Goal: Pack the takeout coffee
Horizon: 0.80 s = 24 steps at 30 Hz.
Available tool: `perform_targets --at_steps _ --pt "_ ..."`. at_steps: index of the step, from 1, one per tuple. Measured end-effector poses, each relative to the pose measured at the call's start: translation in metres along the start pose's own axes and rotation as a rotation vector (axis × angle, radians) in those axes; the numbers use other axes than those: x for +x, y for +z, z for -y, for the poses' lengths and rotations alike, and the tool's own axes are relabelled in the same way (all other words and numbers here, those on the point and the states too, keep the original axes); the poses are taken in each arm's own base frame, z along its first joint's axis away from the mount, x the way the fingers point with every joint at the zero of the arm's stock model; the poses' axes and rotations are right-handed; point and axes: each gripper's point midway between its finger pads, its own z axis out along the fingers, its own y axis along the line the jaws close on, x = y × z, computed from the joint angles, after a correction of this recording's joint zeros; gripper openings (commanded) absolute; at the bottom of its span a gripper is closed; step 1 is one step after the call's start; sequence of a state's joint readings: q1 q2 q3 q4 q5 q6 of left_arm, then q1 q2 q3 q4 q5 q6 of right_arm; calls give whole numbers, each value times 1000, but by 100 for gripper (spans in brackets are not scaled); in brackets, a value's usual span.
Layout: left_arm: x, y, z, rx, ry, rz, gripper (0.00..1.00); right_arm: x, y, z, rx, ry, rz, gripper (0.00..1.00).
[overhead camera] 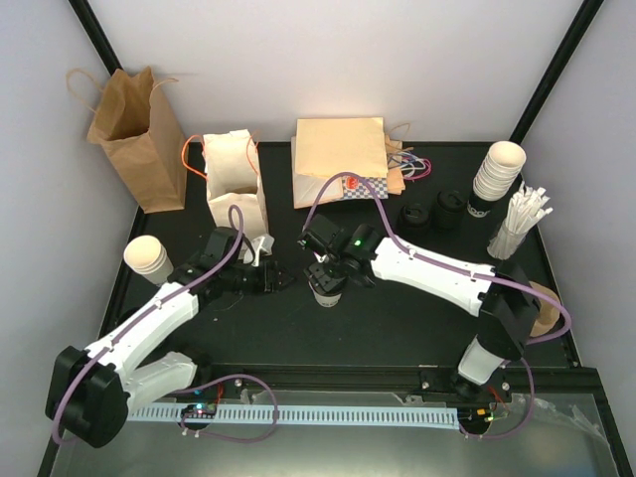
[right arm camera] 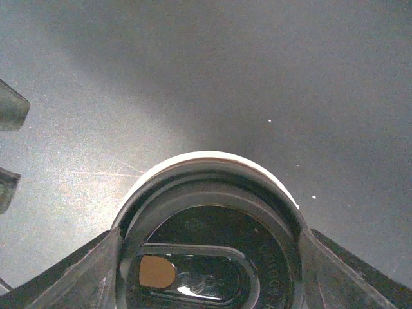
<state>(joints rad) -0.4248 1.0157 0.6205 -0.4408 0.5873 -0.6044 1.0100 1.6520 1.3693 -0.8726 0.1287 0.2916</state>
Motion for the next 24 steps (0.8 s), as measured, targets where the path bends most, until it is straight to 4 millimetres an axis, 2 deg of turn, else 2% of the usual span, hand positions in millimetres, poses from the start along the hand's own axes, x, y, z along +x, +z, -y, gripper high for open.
perform_targets --at_steps 15,24 --pt "4 24 -19 -15 -30 -46 41 -8 8 -4 -4 -6 9 75" --pt "3 30 -19 4 -29 -56 38 -10 10 -7 -12 -15 19 75"
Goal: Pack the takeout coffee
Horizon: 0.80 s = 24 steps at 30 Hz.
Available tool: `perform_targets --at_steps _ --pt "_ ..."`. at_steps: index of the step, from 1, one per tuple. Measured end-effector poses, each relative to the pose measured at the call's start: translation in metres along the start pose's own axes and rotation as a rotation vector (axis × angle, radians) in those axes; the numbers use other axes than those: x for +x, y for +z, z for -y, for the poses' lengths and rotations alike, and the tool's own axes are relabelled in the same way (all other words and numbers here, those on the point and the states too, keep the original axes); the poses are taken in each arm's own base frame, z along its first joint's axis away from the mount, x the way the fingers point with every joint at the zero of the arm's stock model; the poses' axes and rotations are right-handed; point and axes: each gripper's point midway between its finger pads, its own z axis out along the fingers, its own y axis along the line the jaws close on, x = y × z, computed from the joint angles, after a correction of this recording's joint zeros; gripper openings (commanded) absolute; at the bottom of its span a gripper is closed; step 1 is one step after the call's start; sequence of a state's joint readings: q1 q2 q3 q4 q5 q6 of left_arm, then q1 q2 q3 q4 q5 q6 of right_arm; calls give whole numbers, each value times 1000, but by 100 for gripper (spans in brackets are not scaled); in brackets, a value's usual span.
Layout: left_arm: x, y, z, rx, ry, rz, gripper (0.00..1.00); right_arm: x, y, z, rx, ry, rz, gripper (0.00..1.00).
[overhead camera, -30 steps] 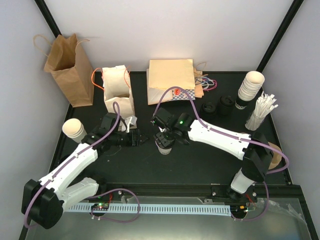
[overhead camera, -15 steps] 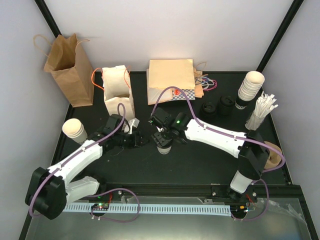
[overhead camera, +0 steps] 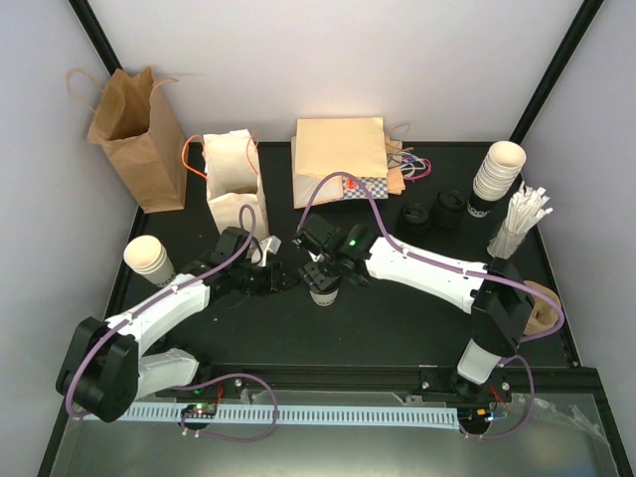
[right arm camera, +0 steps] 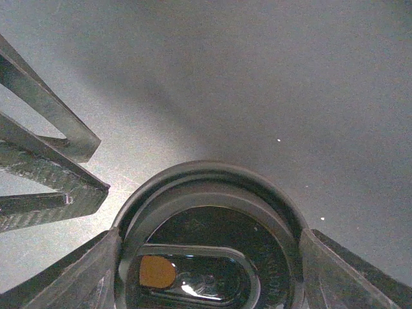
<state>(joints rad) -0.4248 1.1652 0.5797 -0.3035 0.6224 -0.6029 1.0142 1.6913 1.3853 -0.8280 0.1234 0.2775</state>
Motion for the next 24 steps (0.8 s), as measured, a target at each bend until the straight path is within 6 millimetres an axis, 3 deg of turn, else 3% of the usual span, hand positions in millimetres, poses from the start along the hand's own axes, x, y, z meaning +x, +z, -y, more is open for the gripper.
perform_targets --at_steps 11,24 --pt "0 -1 2 36 -11 25 36 3 2 -2 -19 -22 25 74" --pt "-3 -4 19 119 0 26 38 16 -5 -12 -97 -76 13 74"
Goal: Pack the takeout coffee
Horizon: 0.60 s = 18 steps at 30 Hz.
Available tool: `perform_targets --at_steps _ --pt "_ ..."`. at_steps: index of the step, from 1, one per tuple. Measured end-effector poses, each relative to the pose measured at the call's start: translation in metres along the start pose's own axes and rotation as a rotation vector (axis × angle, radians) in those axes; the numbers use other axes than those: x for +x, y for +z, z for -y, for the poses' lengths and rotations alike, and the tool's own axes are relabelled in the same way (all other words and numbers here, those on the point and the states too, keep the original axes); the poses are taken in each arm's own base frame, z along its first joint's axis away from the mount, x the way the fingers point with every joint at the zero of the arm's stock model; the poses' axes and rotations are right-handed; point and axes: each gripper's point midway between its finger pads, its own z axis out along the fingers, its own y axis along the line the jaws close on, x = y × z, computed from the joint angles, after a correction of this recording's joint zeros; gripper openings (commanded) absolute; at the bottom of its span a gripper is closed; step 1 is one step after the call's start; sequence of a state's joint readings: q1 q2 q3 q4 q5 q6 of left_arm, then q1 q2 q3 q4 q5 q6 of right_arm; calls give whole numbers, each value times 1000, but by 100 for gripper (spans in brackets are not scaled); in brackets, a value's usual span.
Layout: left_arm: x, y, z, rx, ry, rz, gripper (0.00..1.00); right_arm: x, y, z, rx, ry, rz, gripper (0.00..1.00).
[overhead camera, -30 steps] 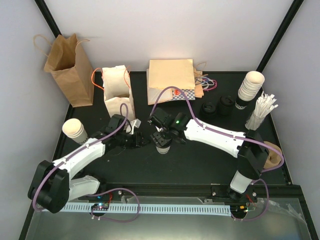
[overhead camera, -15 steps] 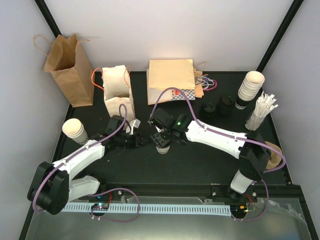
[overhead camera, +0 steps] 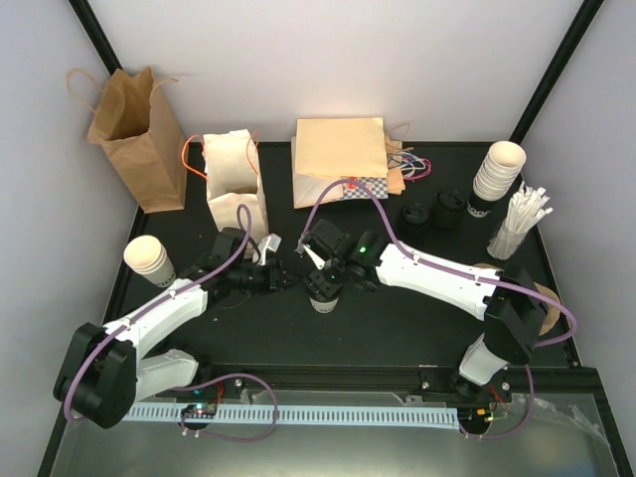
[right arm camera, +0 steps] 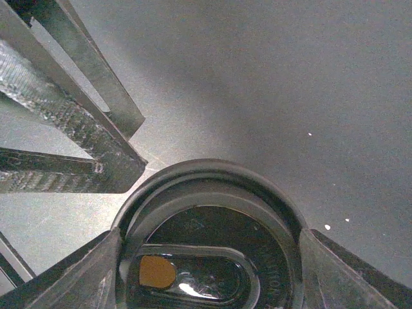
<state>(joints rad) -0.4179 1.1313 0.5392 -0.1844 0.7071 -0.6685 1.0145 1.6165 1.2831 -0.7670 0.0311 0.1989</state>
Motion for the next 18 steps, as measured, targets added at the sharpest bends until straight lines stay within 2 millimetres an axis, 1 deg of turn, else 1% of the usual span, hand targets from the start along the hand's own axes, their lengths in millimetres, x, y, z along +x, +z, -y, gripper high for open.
perform_targets --at_steps 7,12,18 --pt "1 -2 4 13 6 -1 38 2 0 -3 -22 -19 -4 73" --pt "1 -6 9 25 18 6 39 9 -5 -8 -53 -33 -19 73" --pt "7 -5 8 31 13 -24 38 12 -5 -11 -60 -48 -27 73"
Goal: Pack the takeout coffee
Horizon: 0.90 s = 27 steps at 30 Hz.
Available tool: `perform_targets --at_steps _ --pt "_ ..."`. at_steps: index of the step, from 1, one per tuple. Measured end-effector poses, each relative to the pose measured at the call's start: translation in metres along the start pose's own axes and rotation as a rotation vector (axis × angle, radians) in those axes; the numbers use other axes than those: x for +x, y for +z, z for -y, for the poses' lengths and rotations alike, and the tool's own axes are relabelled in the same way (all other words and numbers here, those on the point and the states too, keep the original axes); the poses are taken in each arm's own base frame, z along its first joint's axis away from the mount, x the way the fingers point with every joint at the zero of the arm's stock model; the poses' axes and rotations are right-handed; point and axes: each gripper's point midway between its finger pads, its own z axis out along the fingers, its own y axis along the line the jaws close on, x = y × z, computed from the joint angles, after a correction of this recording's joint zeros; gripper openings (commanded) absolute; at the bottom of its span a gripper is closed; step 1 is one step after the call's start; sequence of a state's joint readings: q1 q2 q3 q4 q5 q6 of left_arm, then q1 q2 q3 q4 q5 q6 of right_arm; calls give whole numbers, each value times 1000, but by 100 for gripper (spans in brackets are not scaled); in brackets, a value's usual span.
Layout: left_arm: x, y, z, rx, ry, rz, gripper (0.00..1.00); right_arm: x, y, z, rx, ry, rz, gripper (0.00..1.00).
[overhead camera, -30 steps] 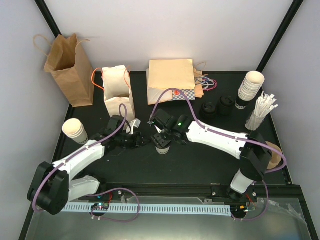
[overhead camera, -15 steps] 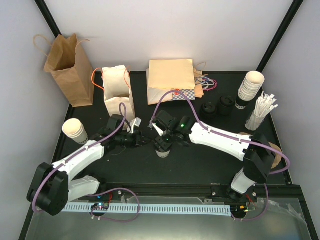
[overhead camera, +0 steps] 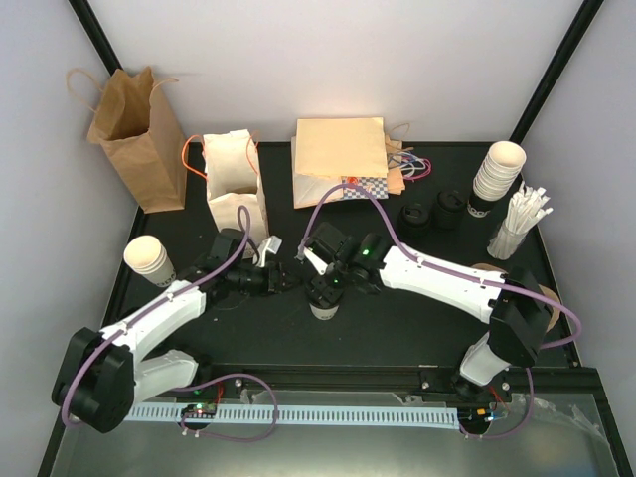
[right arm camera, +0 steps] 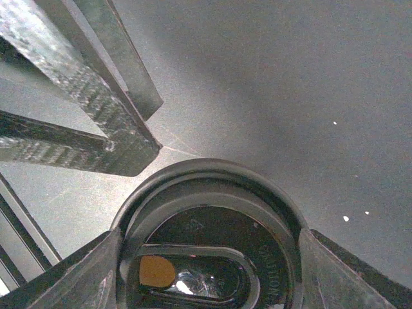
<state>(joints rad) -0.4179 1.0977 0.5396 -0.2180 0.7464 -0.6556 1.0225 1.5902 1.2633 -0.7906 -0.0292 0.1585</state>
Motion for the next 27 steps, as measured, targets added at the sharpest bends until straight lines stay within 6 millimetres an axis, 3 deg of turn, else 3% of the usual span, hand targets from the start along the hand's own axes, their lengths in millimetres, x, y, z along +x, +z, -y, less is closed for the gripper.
perform_targets --at_steps 19,27 --pt "15 12 -3 16 -11 -85 36 3 1 -9 11 -36 -2 73" --pt "19 18 -6 10 -11 -109 30 4 2 -9 24 -43 -3 73"
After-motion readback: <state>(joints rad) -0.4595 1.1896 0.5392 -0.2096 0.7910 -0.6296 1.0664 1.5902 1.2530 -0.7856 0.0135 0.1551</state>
